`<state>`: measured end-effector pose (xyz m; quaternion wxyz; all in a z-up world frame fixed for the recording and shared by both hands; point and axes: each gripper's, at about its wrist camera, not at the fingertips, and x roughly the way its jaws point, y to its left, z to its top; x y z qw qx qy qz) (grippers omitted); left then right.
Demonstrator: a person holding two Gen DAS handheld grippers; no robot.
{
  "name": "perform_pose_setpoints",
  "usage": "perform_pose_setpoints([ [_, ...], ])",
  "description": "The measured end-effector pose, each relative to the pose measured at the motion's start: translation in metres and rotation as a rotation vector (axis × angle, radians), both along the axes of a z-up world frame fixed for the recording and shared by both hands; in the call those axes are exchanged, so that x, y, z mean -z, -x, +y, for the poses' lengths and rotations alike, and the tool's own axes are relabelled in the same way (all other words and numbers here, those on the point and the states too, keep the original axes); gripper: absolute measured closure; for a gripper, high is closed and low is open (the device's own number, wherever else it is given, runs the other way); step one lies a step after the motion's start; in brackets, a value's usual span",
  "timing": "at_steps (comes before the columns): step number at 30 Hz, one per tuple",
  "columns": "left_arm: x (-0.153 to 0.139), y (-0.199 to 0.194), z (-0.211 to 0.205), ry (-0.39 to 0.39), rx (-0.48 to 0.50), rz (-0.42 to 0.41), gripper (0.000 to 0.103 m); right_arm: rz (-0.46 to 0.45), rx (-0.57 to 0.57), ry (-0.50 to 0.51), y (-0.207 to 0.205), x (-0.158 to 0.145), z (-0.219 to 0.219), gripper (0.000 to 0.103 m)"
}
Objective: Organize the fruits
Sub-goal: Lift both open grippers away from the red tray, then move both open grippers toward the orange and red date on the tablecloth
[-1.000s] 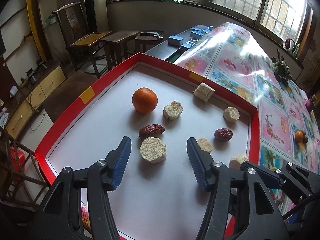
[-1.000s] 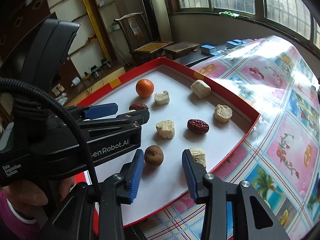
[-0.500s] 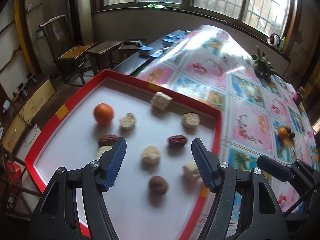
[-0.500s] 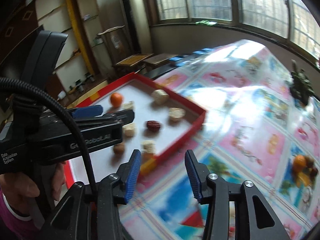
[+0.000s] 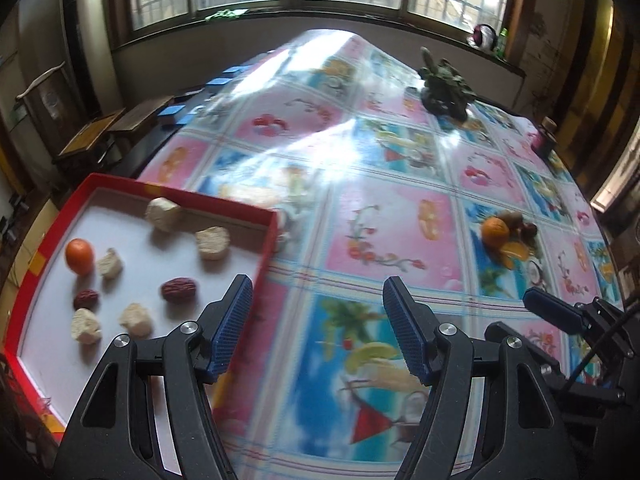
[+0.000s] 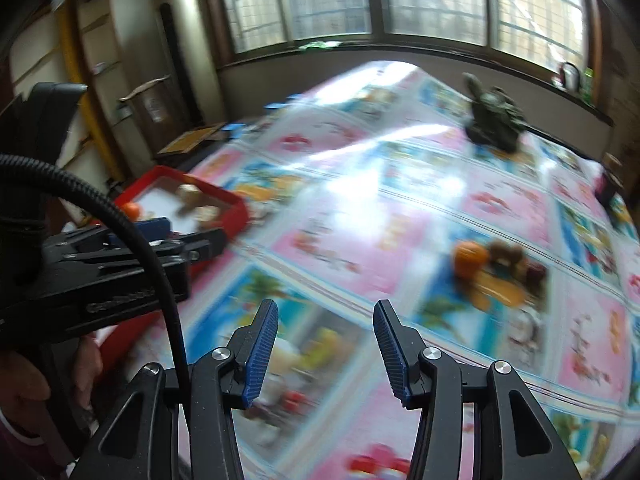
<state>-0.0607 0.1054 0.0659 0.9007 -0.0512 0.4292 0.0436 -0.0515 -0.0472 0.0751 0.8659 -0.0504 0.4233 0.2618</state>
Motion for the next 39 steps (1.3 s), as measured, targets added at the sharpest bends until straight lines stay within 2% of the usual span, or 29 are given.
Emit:
perform_pose_setpoints([
  [4, 0.003, -0.011, -0.028, -0.002, 0.059, 0.014, 0.035, -0.01, 0.079, 0.048, -0.007, 0.006, -0.034, 0.055],
  [12, 0.017, -0.033, -0.072, 0.029, 0.157, 0.063, 0.035, 0.027, 0.207, 0.096, -0.02, 0.023, -0.096, 0.055],
  [21, 0.027, -0.067, -0.114, 0.069, 0.265, 0.096, 0.035, 0.043, 0.266, 0.074, -0.032, 0.03, -0.128, 0.055],
  [26, 0.035, -0.089, -0.139, 0.051, 0.309, 0.113, 0.035, 0.053, 0.291, 0.074, -0.042, 0.031, -0.138, 0.055],
  [34, 0.05, -0.119, -0.149, 0.037, 0.295, 0.148, 0.035, 0.086, 0.337, 0.029, -0.068, 0.033, -0.155, 0.055],
  [39, 0.051, -0.123, -0.145, 0.03, 0.285, 0.143, 0.035, 0.099, 0.331, 0.014, -0.091, 0.037, -0.152, 0.055],
])
